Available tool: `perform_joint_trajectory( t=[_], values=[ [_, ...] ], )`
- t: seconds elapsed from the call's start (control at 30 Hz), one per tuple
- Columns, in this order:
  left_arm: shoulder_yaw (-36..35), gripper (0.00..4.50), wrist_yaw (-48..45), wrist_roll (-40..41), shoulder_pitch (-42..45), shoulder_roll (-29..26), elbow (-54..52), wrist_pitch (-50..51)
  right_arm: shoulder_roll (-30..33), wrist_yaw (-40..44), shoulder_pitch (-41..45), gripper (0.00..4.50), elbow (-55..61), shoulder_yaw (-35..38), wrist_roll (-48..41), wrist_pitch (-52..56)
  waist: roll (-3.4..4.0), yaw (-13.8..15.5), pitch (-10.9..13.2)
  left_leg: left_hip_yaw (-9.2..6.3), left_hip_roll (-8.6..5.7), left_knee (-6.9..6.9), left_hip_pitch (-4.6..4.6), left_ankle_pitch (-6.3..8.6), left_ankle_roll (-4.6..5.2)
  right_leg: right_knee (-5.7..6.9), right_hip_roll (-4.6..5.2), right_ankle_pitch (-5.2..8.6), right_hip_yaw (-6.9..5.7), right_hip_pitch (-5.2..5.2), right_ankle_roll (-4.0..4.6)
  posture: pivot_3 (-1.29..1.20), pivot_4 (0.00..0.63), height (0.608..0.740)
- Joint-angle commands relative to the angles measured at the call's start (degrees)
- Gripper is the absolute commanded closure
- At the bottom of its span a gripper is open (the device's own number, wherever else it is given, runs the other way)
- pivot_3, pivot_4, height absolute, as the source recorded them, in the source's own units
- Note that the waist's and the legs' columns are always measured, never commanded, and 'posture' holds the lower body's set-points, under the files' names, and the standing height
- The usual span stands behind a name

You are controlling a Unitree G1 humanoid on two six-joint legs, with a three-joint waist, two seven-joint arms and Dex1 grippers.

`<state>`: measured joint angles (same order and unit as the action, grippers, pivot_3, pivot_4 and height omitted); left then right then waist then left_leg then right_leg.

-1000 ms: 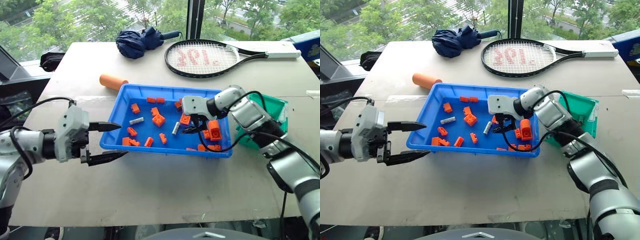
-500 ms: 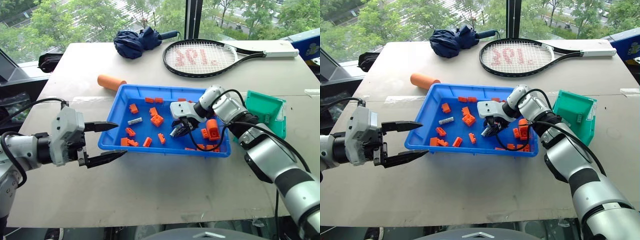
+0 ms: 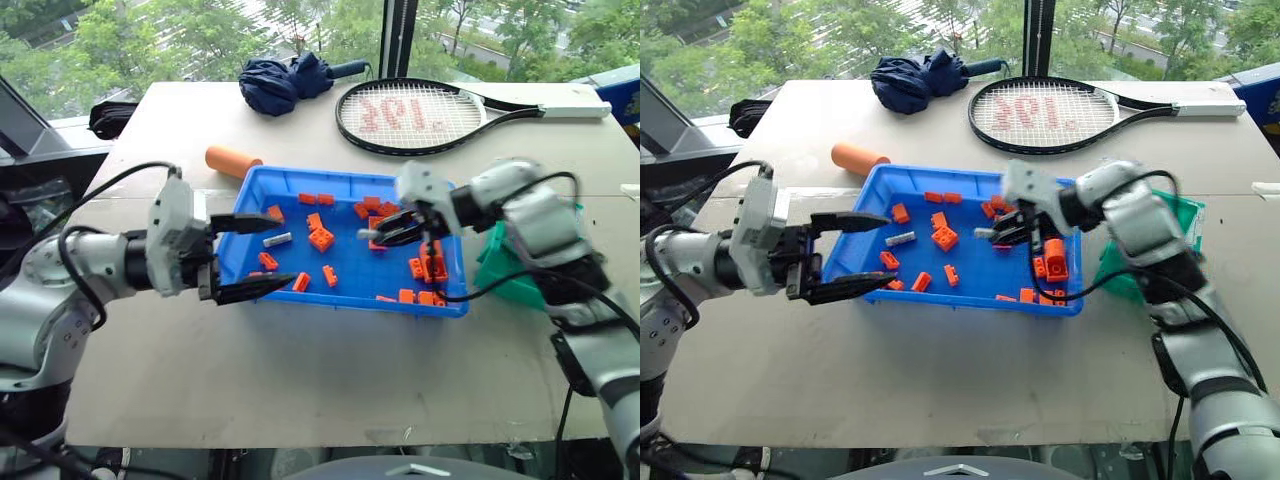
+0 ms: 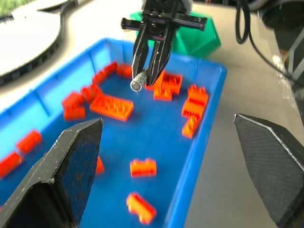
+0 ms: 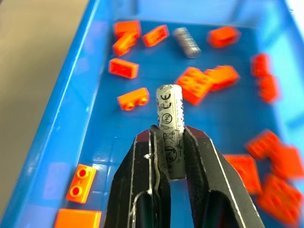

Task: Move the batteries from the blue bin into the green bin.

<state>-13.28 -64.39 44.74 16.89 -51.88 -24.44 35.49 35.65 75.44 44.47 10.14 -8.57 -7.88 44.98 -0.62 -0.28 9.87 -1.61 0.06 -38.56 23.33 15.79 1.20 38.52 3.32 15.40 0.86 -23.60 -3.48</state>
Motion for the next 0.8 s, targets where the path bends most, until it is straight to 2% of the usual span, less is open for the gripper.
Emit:
perform_joint_trajectory(
  t=[0.03, 0.2, 0.4, 0.47, 0.5, 0.6, 0.7, 0.8],
  values=[
    [3.1, 0.0, 2.3, 2.7, 6.2, 2.7, 0.1, 2.1, 5.5, -7.3, -4.9, 4.45, 11.2, 11.3, -2.2, 11.9, -0.01, 0.1, 0.0, -0.01, -0.01, -0.07, 0.04, 0.01, 0.02, 0.01, -0.04, 0.0, 0.01, -0.01, 0.0, 0.0, 0.15, 0.74],
    [9.0, 0.0, 3.3, 1.5, 16.5, 9.0, 4.5, 2.5, 13.2, -14.8, -15.6, 4.45, 16.9, 25.3, -2.3, 19.4, -0.01, 0.2, 0.0, -0.06, -0.01, -0.4, 0.14, 0.03, 0.07, 0.2, -0.19, 0.0, 0.01, -0.02, -0.01, 0.0, 0.15, 0.74],
    [12.9, 0.0, 0.6, -2.4, 21.9, 11.6, 10.0, -0.2, 14.7, -22.1, -22.4, 4.45, 14.6, 28.7, -2.3, 18.9, 0.0, -0.9, 0.0, 0.08, 0.03, -0.52, 0.06, 0.03, 0.1, 0.34, -0.36, 0.0, 0.18, -0.02, -0.01, 0.0, 0.15, 0.74],
    [13.4, 0.0, -0.1, -3.8, 22.6, 11.6, 11.4, -1.2, 14.5, -24.1, -23.0, 3.47, 12.8, 28.2, -2.3, 17.7, 0.0, -0.9, 0.0, 0.09, 0.04, -0.52, 0.03, 0.03, 0.1, 0.36, -0.41, 0.0, 0.2, -0.02, -0.01, 0.0, 0.15, 0.74],
    [13.5, 0.0, -0.4, -4.5, 22.7, 11.5, 12.0, -1.6, 14.5, -24.8, -23.1, 3.18, 12.2, 28.0, -2.5, 17.1, 0.0, -0.9, 0.0, 0.1, 0.05, -0.52, 0.03, 0.03, 0.1, 0.36, -0.41, 0.0, 0.21, -0.02, -0.01, 0.0, 0.15, 0.74],
    [13.0, 0.0, -0.2, -7.1, 22.6, 10.2, 14.1, -2.6, 14.7, -27.0, -23.8, 1.84, 11.4, 27.5, -2.3, 14.0, 0.0, -0.5, 0.0, 0.07, 0.06, -0.53, 0.05, 0.03, 0.1, 0.34, -0.41, 0.0, 0.2, -0.01, -0.01, 0.0, 0.15, 0.74],
    [12.4, 0.0, 0.2, -10.7, 21.8, 8.2, 16.7, -4.1, 12.8, -25.4, -24.0, 0.33, 13.9, 28.9, -6.8, 11.0, 0.0, -0.5, 0.0, 0.06, 0.06, -0.57, 0.09, 0.03, 0.1, 0.32, -0.4, 0.0, 0.18, -0.02, -0.02, 0.0, 0.15, 0.74],
    [12.0, 0.0, -0.2, -13.9, 21.2, 6.2, 21.1, -6.1, 8.9, -23.3, -25.5, 0.33, 18.6, 30.6, -13.5, 8.4, 0.01, -0.5, 0.0, -0.01, 0.07, -0.56, 0.08, 0.03, 0.1, 0.33, -0.44, 0.01, 0.15, -0.01, -0.01, 0.0, 0.15, 0.74]
  ],
)
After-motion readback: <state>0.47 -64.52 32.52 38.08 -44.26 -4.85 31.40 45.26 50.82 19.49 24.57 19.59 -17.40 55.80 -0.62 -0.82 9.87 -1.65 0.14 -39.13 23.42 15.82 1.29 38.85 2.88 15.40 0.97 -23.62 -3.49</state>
